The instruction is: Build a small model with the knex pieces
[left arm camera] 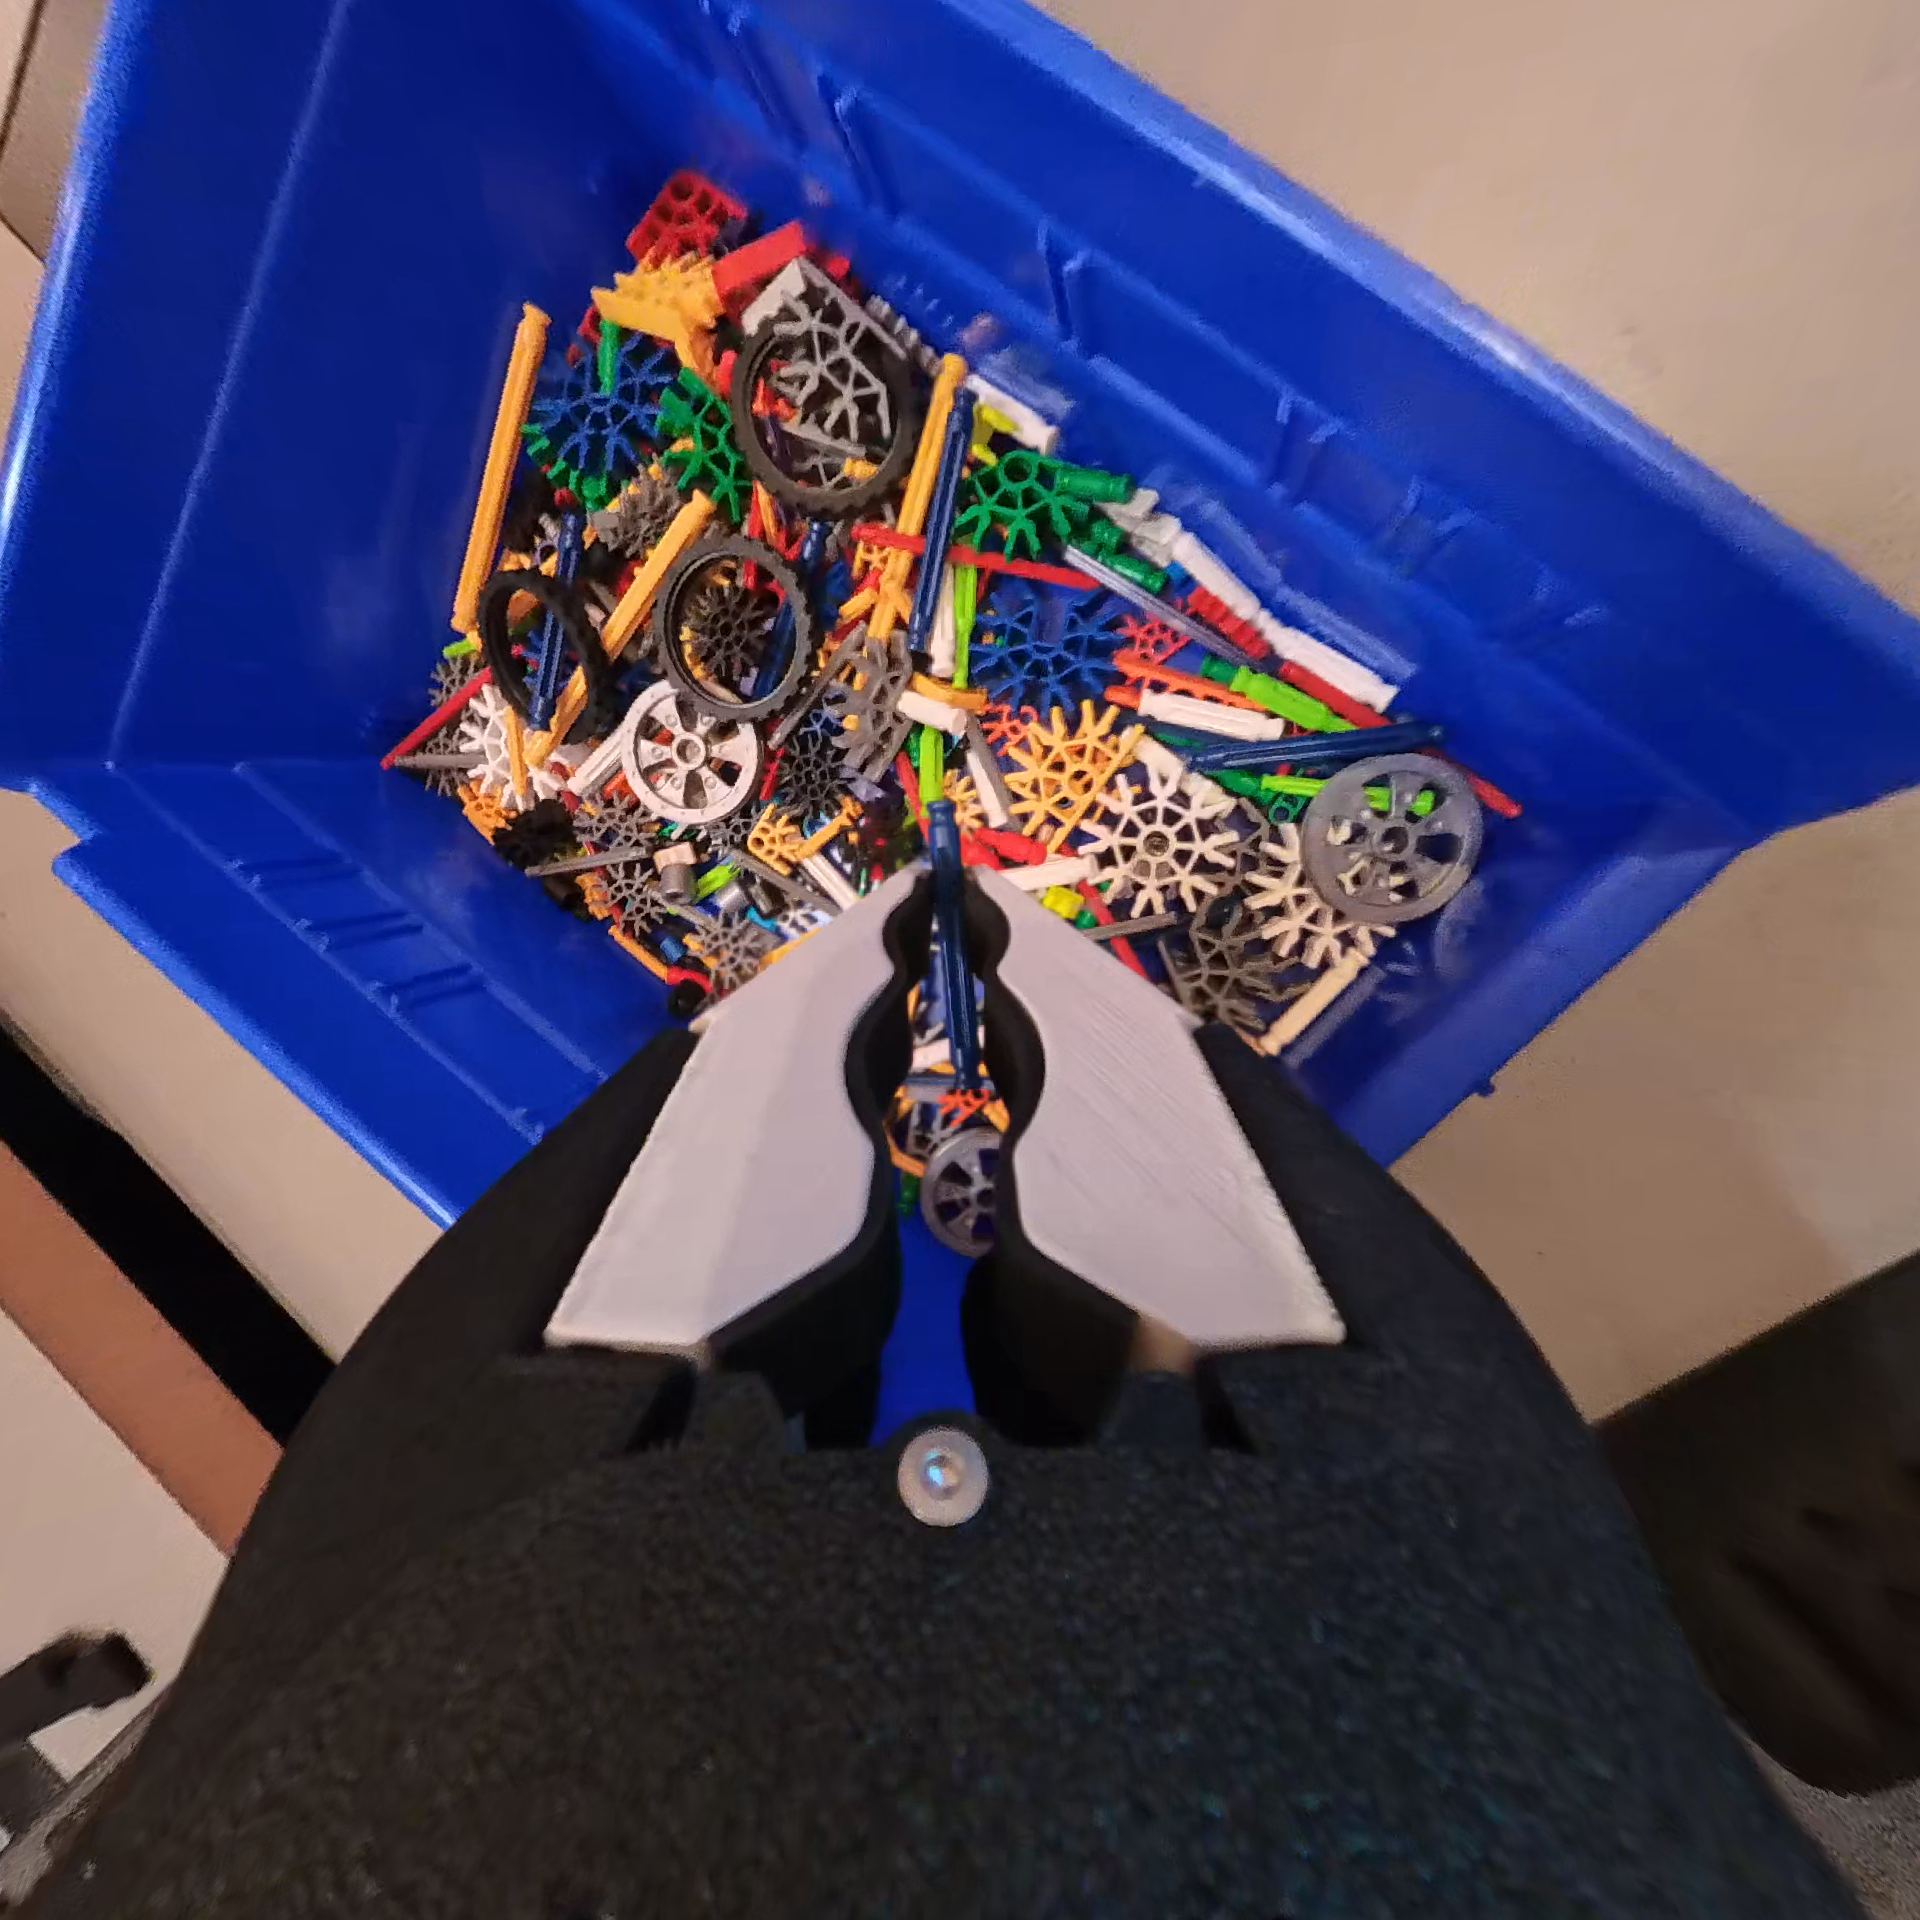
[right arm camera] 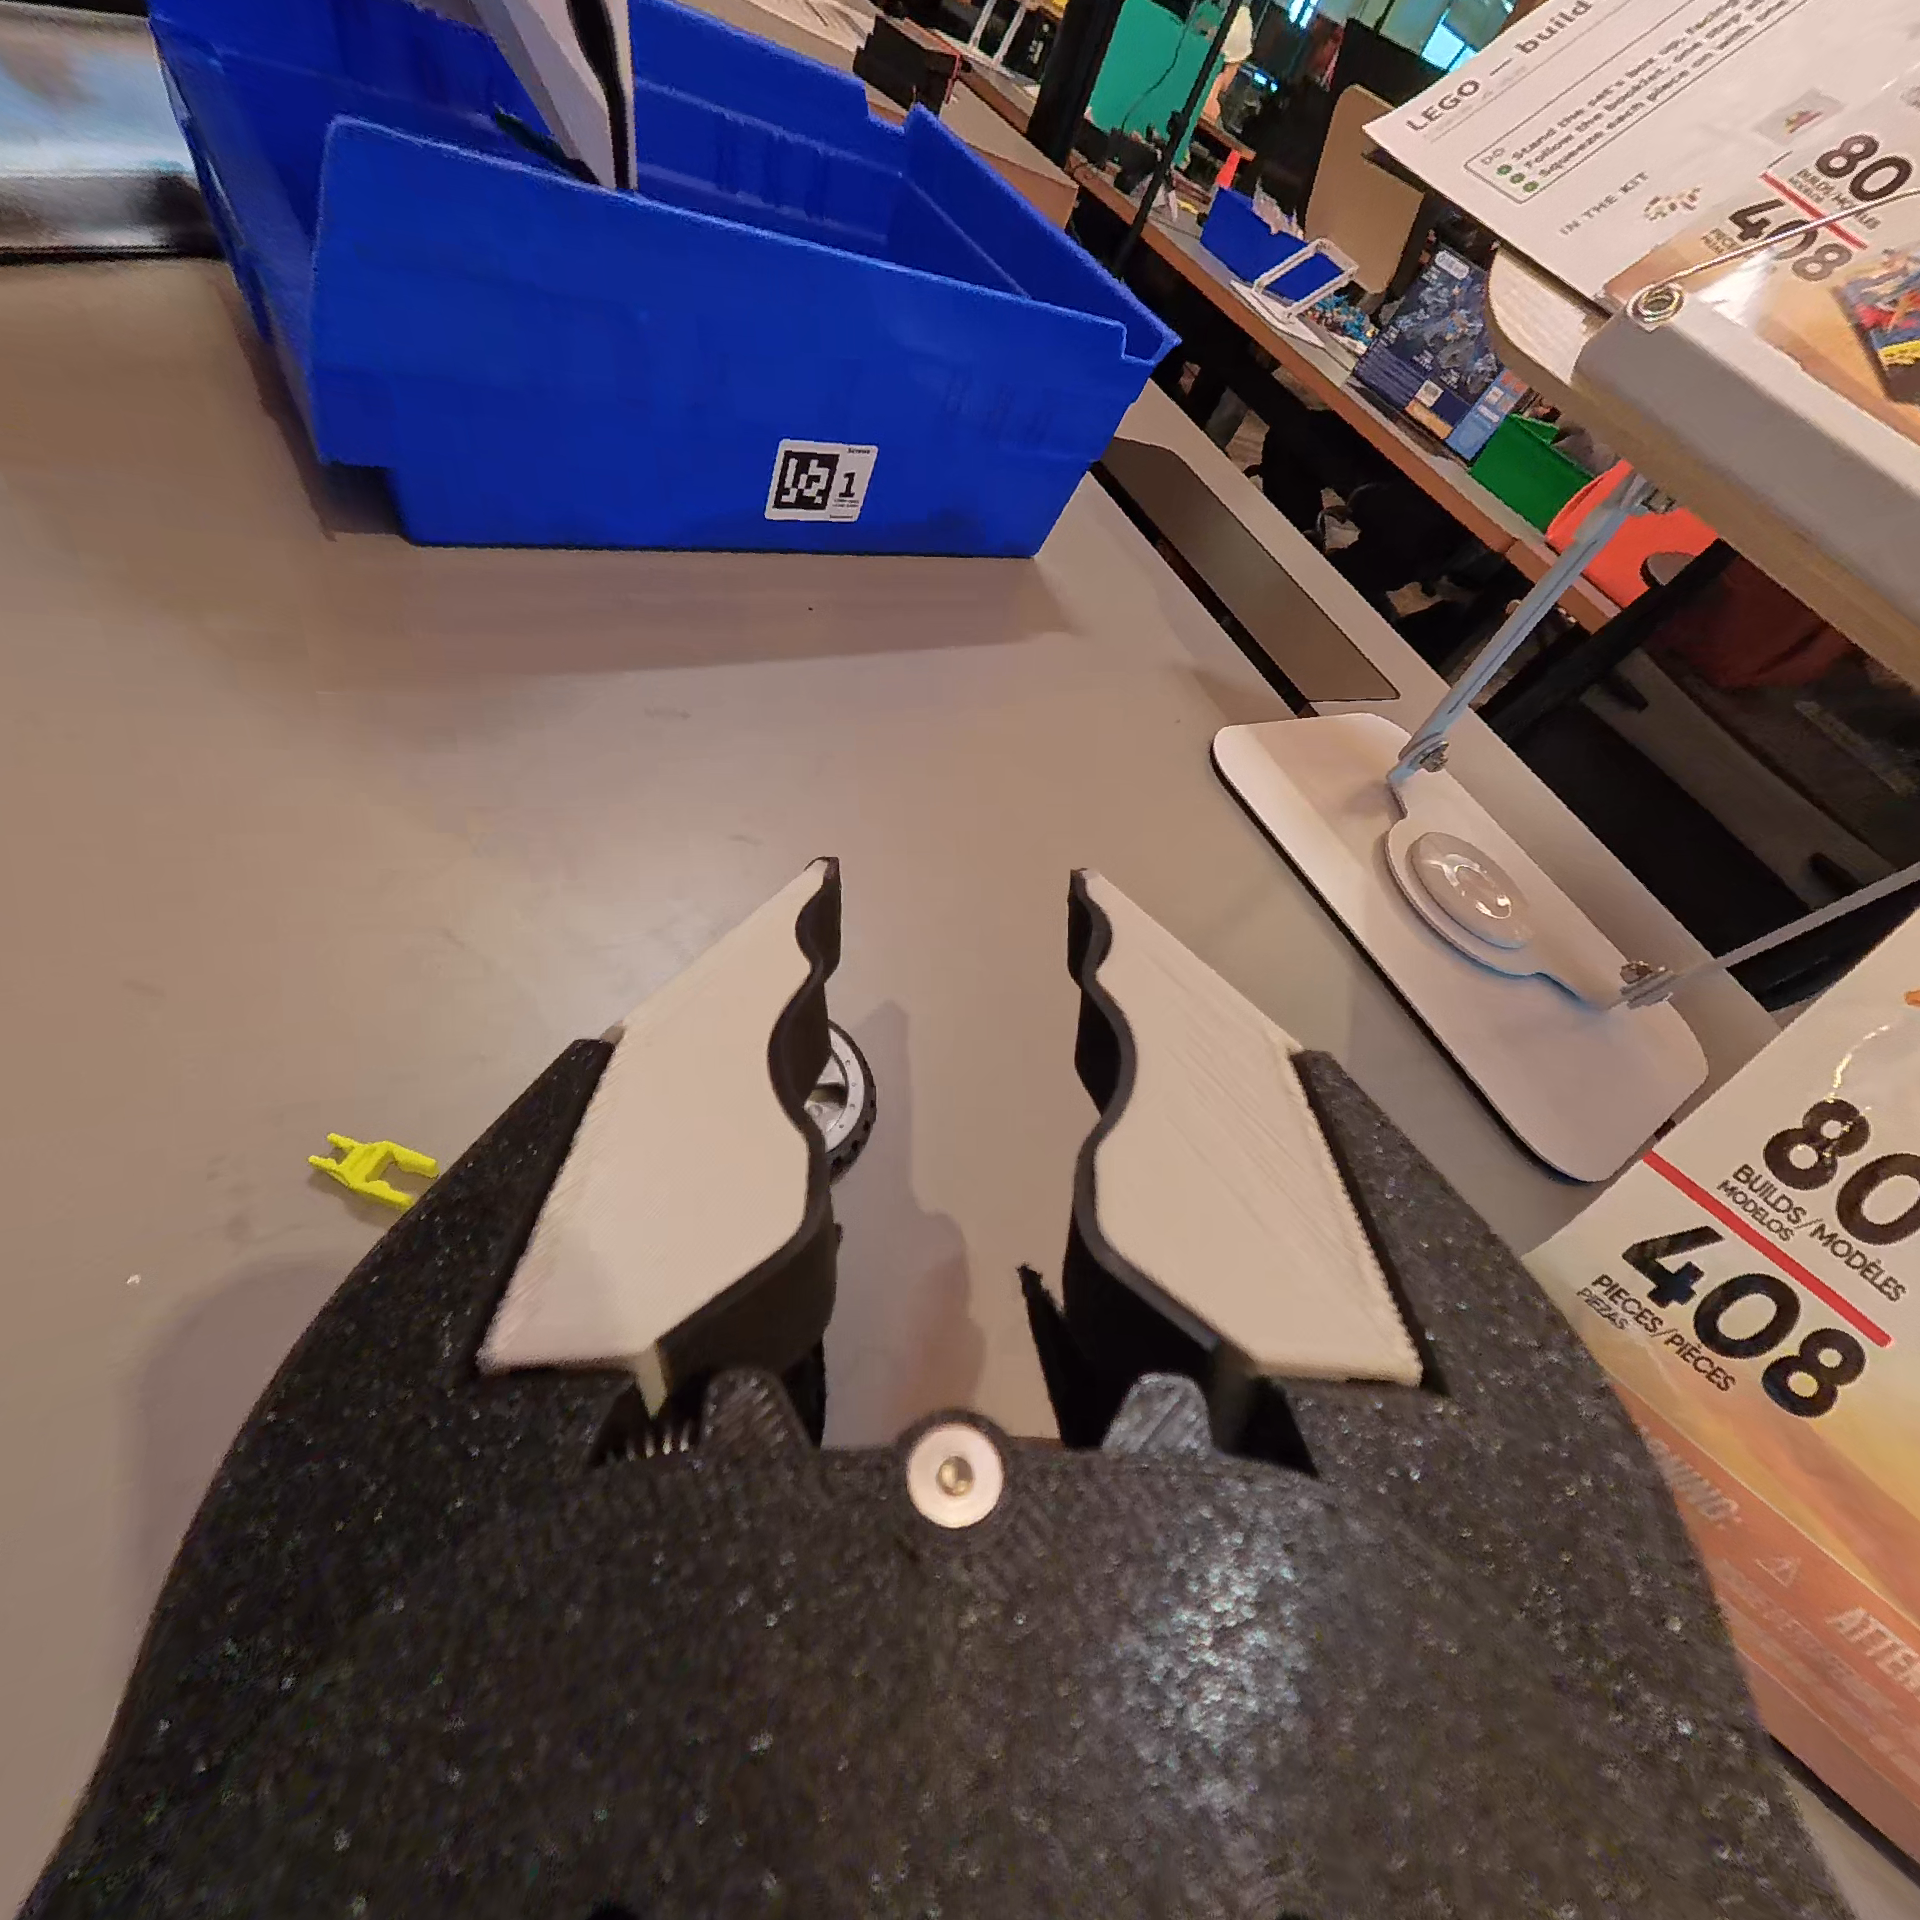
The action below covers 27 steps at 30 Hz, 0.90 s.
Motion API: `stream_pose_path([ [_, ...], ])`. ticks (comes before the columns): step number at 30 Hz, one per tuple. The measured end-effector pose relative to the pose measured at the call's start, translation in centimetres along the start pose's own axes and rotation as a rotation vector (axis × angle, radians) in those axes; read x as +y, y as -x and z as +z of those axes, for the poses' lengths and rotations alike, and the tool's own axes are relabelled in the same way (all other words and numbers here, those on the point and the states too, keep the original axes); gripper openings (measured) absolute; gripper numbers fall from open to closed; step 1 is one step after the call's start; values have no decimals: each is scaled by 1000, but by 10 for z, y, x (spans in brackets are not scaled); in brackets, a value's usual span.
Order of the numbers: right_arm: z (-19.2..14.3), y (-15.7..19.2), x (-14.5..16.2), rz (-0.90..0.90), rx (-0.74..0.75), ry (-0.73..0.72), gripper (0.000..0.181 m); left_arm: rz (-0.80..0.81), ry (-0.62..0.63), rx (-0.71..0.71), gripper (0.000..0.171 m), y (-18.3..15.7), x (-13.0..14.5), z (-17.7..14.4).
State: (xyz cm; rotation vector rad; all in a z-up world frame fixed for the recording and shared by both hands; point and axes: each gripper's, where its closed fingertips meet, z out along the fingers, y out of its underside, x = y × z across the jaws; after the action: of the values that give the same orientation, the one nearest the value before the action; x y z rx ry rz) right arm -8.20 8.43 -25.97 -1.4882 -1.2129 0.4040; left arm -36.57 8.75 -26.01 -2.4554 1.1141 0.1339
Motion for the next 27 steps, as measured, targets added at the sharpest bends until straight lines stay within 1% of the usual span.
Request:
stream_pose_path([
  [2, -1, 0, 0, 12, -4, -1, 44, 7, 60, 5, 3, 0, 8, 2],
  [4, -1, 1, 0, 19, -12, 3, 44, 9, 158, 90, 5, -10, 24, 9],
  [6, -1, 3, 0, 16, -20, 6, 44, 9, 251, 58, 24, 0, 36, 18],
  [8, 0, 5, -1, 13, -29, 7, 44, -18, 271, 14, 24, 14, 35, 24],
  [11, -1, 7, -2, 10, -34, 5, 44, -18, 296, -10, 23, 27, 31, 33],
  [16, -1, 6, -2, 25, -38, 2, 44, -39, 425, -72, 18, 49, 39, 50],
  [20, -1, 7, -4, 25, -44, -4, 44, -78, 495, -70, 16, 57, 45, 64],
  [21, -2, 7, -4, 26, -44, -6, 44, -90, 505, -51, 14, 55, 46, 67],
  [24, -3, 6, -6, 31, -46, -13, 44, -135, 478, -42, 10, 59, 43, 69],
  [26, -4, 7, -7, 35, -48, -17, 44, -149, 441, -12, 9, 55, 38, 69],
  [27, -4, 7, -7, 35, -49, -19, 44, -159, 428, 11, 12, 52, 37, 69],
])
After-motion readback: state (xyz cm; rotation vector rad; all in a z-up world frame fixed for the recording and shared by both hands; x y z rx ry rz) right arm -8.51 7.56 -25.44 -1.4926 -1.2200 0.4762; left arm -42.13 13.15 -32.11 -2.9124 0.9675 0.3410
